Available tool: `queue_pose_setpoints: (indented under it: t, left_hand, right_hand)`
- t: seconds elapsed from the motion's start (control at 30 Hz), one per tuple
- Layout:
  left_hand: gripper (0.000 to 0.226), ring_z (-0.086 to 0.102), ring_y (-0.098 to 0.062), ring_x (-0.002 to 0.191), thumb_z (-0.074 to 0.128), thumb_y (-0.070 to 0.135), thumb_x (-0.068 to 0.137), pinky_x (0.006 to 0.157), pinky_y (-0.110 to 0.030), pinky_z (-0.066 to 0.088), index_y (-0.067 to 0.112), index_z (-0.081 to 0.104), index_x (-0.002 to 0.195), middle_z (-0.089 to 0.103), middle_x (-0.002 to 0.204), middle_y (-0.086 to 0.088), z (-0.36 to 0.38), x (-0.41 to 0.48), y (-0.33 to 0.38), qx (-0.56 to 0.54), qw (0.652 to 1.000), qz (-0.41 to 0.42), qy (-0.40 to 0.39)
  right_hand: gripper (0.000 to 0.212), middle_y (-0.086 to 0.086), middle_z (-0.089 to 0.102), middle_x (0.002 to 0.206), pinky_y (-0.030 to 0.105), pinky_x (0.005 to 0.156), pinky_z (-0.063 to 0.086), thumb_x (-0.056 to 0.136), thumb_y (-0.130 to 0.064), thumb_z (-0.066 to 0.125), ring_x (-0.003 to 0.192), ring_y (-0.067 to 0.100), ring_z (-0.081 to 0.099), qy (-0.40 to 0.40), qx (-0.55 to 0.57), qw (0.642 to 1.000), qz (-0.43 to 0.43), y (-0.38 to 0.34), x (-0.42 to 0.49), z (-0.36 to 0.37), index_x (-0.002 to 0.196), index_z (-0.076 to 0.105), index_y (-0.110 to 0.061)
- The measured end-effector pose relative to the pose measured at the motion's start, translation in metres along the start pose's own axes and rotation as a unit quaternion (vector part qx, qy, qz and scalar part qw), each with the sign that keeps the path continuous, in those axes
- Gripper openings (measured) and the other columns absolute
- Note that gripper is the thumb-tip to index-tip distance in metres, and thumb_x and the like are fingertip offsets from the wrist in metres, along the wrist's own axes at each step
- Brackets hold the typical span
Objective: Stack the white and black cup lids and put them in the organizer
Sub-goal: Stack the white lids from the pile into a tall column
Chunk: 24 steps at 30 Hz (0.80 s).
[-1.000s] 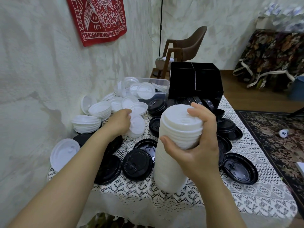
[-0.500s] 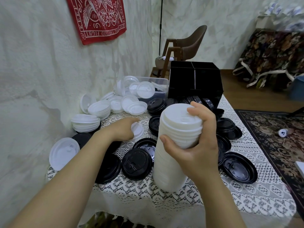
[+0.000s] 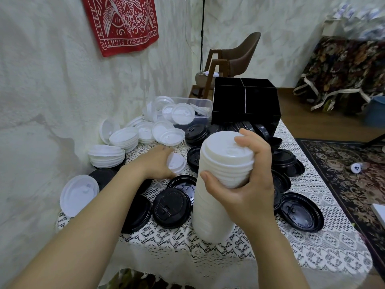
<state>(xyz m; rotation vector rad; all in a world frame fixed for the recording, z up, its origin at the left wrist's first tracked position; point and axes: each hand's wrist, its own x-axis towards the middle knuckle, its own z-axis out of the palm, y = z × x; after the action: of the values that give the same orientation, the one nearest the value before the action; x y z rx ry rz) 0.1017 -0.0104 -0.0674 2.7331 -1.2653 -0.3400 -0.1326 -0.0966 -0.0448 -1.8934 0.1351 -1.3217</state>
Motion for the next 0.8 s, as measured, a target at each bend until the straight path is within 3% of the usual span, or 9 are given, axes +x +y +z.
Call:
queue_pose_setpoints:
  t: [0.1, 0.2, 0.27, 0.4, 0.57, 0.67, 0.8]
  left_hand:
    - [0.058, 0.057, -0.021, 0.106, 0.075, 0.035, 0.066, 0.094, -0.04, 0.047, 0.019, 0.056, 0.118, 0.057, 0.123, -0.002, 0.002, 0.002, -0.001, -0.042, 0.999, 0.007, -0.013]
    - [0.052, 0.06, -0.02, 0.097, 0.079, 0.029, 0.067, 0.085, -0.034, 0.049, 0.015, 0.059, 0.113, 0.061, 0.114, -0.002, 0.0, 0.001, -0.001, -0.055, 0.998, 0.013, 0.008]
    - [0.055, 0.058, -0.02, 0.099, 0.08, 0.029, 0.066, 0.082, -0.032, 0.046, 0.015, 0.057, 0.114, 0.058, 0.115, -0.002, -0.001, -0.001, -0.001, -0.062, 0.998, 0.008, 0.026]
    - [0.078, 0.048, -0.025, 0.122, 0.078, 0.034, 0.071, 0.098, -0.035, 0.042, 0.012, 0.044, 0.138, 0.045, 0.132, -0.004, -0.017, -0.012, 0.005, -0.017, 0.998, 0.007, 0.054]
    - [0.079, 0.047, -0.023, 0.123, 0.073, 0.043, 0.068, 0.1, -0.032, 0.037, 0.012, 0.048, 0.136, 0.045, 0.132, -0.003, -0.065, -0.043, 0.023, -0.052, 0.989, 0.032, 0.133]
    - [0.086, 0.045, -0.016, 0.125, 0.061, 0.053, 0.06, 0.102, -0.027, 0.033, 0.02, 0.049, 0.138, 0.046, 0.139, 0.002, -0.092, -0.069, 0.041, -0.105, 0.973, 0.068, 0.197]
    - [0.061, 0.051, -0.003, 0.112, 0.056, 0.067, 0.06, 0.099, -0.027, 0.04, 0.049, 0.055, 0.118, 0.054, 0.117, 0.022, -0.108, -0.1, 0.063, -0.173, 0.947, 0.147, 0.228]
  right_hand:
    - [0.06, 0.006, 0.043, 0.133, 0.012, 0.104, 0.029, 0.07, -0.035, 0.075, 0.129, 0.004, 0.04, 0.0, -0.001, 1.0, -0.001, 0.0, 0.0, 0.0, 0.12, 0.043, -0.028]
    - [0.059, 0.005, 0.043, 0.134, 0.01, 0.103, 0.029, 0.07, -0.035, 0.074, 0.129, 0.001, 0.039, -0.002, 0.001, 1.0, 0.001, 0.0, 0.0, 0.0, 0.119, 0.042, -0.029]
    - [0.059, 0.005, 0.043, 0.134, 0.011, 0.103, 0.029, 0.07, -0.036, 0.074, 0.129, 0.002, 0.039, -0.002, 0.001, 1.0, 0.001, 0.0, 0.0, 0.0, 0.119, 0.042, -0.03]
    - [0.059, 0.004, 0.043, 0.134, 0.014, 0.105, 0.03, 0.07, -0.037, 0.074, 0.13, 0.006, 0.04, -0.003, -0.002, 1.0, 0.002, 0.0, 0.0, 0.0, 0.119, 0.042, -0.03]
    - [0.06, 0.0, 0.043, 0.134, 0.013, 0.104, 0.03, 0.07, -0.038, 0.074, 0.131, 0.007, 0.04, -0.003, 0.001, 1.0, 0.002, -0.001, 0.0, 0.0, 0.118, 0.04, -0.037]
    - [0.061, 0.002, 0.043, 0.134, 0.014, 0.104, 0.031, 0.07, -0.038, 0.075, 0.129, 0.007, 0.041, 0.0, -0.001, 1.0, 0.0, -0.002, 0.0, 0.0, 0.12, 0.04, -0.036]
    - [0.073, -0.003, 0.045, 0.132, 0.026, 0.101, 0.043, 0.068, -0.042, 0.077, 0.124, 0.013, 0.047, -0.001, 0.001, 1.0, 0.026, -0.001, -0.001, 0.0, 0.129, 0.037, -0.034]
